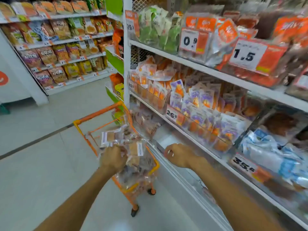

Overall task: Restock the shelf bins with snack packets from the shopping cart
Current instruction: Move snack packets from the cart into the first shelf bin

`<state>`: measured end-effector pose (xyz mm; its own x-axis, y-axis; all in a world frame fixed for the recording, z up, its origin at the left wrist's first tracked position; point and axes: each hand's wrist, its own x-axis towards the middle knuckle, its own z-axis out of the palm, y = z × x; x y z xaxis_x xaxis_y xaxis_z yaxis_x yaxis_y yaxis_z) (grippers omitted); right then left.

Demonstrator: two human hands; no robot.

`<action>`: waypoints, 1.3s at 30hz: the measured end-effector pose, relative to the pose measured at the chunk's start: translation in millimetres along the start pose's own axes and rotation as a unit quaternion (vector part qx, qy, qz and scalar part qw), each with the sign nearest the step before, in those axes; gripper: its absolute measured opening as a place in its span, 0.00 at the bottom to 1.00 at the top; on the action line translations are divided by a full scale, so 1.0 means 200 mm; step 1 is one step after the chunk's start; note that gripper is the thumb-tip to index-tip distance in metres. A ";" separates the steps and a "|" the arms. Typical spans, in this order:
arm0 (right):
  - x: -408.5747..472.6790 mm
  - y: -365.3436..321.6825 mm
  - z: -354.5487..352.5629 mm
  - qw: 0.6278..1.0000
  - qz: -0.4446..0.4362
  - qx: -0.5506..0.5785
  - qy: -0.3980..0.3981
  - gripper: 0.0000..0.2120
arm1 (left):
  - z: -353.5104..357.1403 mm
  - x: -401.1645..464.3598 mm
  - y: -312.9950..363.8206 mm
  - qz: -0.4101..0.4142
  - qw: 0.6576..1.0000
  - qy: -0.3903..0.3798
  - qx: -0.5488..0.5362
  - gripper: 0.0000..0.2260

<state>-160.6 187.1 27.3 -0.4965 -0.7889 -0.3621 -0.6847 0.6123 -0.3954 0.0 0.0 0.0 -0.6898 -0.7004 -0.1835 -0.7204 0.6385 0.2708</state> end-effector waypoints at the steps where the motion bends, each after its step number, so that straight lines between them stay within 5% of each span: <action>1: 0.06 0.00 0.07 1.000 0.004 0.003 0.000 0.13 | 0.06 0.03 -0.04 0.000 1.000 0.006 0.004 0.13; 9: 0.65 0.06 0.67 0.995 -0.065 -0.010 0.079 0.16 | 0.63 0.49 -0.31 0.087 0.984 0.146 0.059 0.15; 14: 0.95 0.05 0.89 0.981 -0.118 -0.007 0.154 0.19 | 0.81 0.74 -0.37 0.086 0.984 0.123 0.096 0.19; 23: 1.13 0.10 0.95 0.972 -0.040 0.013 0.232 0.19 | 0.93 0.85 -0.39 0.035 0.983 0.128 0.125 0.32; 29: 1.17 0.11 0.95 0.991 0.000 -0.022 0.129 0.33 | 0.87 0.89 -0.39 0.040 0.995 0.076 0.051 0.31; 32: 1.13 0.09 0.92 0.993 -0.034 0.063 0.098 0.28 | 0.80 0.87 -0.38 0.057 0.993 0.079 -0.063 0.23; 36: 1.12 0.07 0.93 0.971 -0.032 0.203 0.127 0.33 | 0.78 0.81 -0.35 0.096 0.962 0.082 -0.240 0.13; 39: 1.07 0.03 0.91 0.957 -0.025 0.248 0.150 0.36 | 0.79 0.75 -0.33 0.092 0.921 0.088 -0.368 0.19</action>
<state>-172.8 31.2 -206.5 -0.6518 -0.7513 -0.1032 -0.4103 0.4639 -0.7852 -67.5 -96.2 -194.4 -0.7261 -0.6842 0.0679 -0.3043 0.4083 0.8607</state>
